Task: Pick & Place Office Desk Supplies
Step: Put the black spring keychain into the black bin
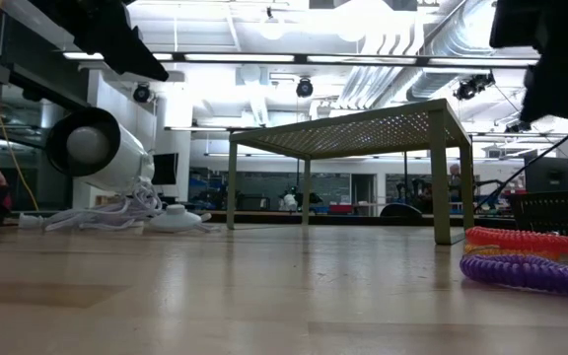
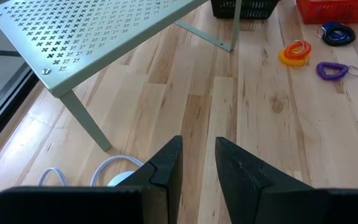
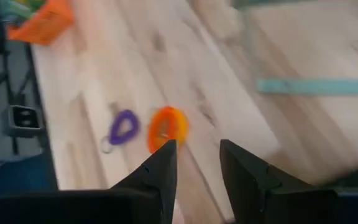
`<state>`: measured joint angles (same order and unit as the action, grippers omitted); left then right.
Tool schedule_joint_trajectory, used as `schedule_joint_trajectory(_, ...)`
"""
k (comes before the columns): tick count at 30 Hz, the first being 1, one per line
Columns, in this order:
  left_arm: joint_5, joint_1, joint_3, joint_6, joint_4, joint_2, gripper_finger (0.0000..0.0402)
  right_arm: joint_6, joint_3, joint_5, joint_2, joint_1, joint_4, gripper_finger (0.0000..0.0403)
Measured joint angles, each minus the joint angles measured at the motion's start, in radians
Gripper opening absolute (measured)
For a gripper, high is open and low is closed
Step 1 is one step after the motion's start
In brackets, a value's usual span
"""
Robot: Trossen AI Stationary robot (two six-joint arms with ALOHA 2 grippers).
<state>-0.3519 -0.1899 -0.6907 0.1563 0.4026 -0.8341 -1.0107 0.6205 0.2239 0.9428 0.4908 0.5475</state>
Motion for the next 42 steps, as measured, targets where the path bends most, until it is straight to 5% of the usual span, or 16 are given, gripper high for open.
schedule_joint_trajectory(10,0.0,0.0,0.0,0.0,0.0,0.0,0.0089,0.224,0.0,-0.106,0.114,0.0,-0.313,0.0109)
schedule_joint_trajectory(20,0.0,0.0,0.0,0.0,0.0,0.0,0.0089,0.363,0.0,-0.224,0.25,0.005,-0.377,0.0109)
schedule_joint_trajectory(30,0.0,0.0,0.0,0.0,0.0,0.0,0.0089,0.514,0.035,-0.185,0.384,0.08,-0.433,0.0109)
schedule_joint_trajectory(42,0.0,0.0,0.0,0.0,0.0,0.0,0.0089,0.51,0.047,-0.175,0.467,0.14,-0.429,0.0109)
